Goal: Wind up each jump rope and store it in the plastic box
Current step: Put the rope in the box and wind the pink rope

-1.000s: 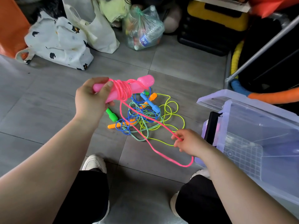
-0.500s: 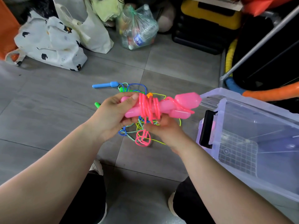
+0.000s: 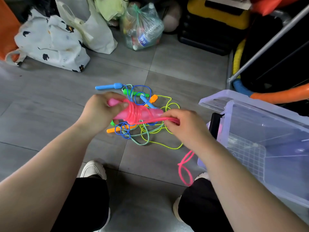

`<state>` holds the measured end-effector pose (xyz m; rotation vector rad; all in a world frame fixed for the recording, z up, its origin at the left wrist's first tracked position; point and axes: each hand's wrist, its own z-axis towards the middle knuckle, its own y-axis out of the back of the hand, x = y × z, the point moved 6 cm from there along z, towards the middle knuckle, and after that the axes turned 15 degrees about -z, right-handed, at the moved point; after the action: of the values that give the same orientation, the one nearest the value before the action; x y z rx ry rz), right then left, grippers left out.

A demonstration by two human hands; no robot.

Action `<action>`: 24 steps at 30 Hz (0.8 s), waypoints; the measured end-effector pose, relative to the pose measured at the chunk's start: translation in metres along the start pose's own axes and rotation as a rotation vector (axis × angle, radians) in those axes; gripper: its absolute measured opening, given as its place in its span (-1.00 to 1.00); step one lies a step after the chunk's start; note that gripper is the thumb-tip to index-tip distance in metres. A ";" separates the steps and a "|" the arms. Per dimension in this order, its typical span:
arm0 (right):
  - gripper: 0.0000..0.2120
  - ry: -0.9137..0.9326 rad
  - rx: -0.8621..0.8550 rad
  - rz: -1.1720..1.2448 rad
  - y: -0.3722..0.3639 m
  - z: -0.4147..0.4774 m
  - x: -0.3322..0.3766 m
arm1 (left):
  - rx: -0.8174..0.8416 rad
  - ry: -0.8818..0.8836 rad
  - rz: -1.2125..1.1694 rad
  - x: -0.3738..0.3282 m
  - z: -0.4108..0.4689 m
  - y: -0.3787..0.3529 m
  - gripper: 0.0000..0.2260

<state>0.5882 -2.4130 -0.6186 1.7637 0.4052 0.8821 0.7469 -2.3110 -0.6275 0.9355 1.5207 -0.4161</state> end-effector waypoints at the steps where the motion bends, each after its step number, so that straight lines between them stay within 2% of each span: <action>1: -0.81 0.018 -0.026 0.036 0.008 -0.001 0.000 | 0.086 0.031 0.011 0.003 -0.001 -0.005 -0.91; 4: -0.82 0.046 -0.028 0.171 0.017 -0.003 -0.005 | 0.316 0.125 -0.075 0.004 -0.008 -0.017 -0.87; 7: -0.75 0.016 0.048 0.462 0.016 -0.002 -0.013 | 0.456 0.188 -0.258 0.002 -0.015 -0.021 -0.93; 9: -0.73 0.000 0.133 0.639 0.013 -0.002 -0.015 | 0.519 0.245 -0.401 0.004 -0.018 -0.026 -0.62; 10: -0.75 -0.019 0.183 0.731 0.009 -0.003 -0.017 | 0.522 0.269 -0.479 0.005 -0.019 -0.029 -0.56; 11: -0.80 -0.054 0.222 0.817 0.006 -0.004 -0.016 | 0.516 0.298 -0.558 0.003 -0.021 -0.033 -0.62; 13: -0.97 -0.142 0.235 0.932 -0.003 -0.006 -0.015 | 0.462 0.359 -0.745 -0.003 -0.023 -0.039 -0.88; 14: -0.88 -0.168 0.218 0.899 -0.009 -0.004 -0.015 | 0.402 0.384 -0.823 -0.005 -0.022 -0.041 -0.83; 16: -0.71 -0.131 0.202 0.746 -0.023 -0.001 -0.006 | 0.253 0.409 -0.931 0.000 -0.015 -0.041 -0.62; 17: -0.68 -0.123 0.209 0.687 -0.030 0.000 -0.002 | 0.167 0.411 -0.966 0.001 -0.012 -0.039 -0.60; 19: -0.70 -0.109 0.246 0.530 -0.042 0.001 0.003 | 0.023 0.361 -0.938 0.006 -0.007 -0.030 -0.72; 22: -0.85 -0.089 0.223 0.301 -0.045 0.000 0.002 | -0.079 0.168 -0.575 0.008 -0.002 -0.015 -0.87; 24: -0.78 -0.090 0.173 0.123 -0.033 0.000 0.002 | -0.103 0.024 -0.310 0.000 -0.002 -0.007 -0.91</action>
<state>0.5940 -2.3997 -0.6478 1.9971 0.3241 0.8715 0.7401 -2.3139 -0.6287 0.6270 1.6982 -0.5429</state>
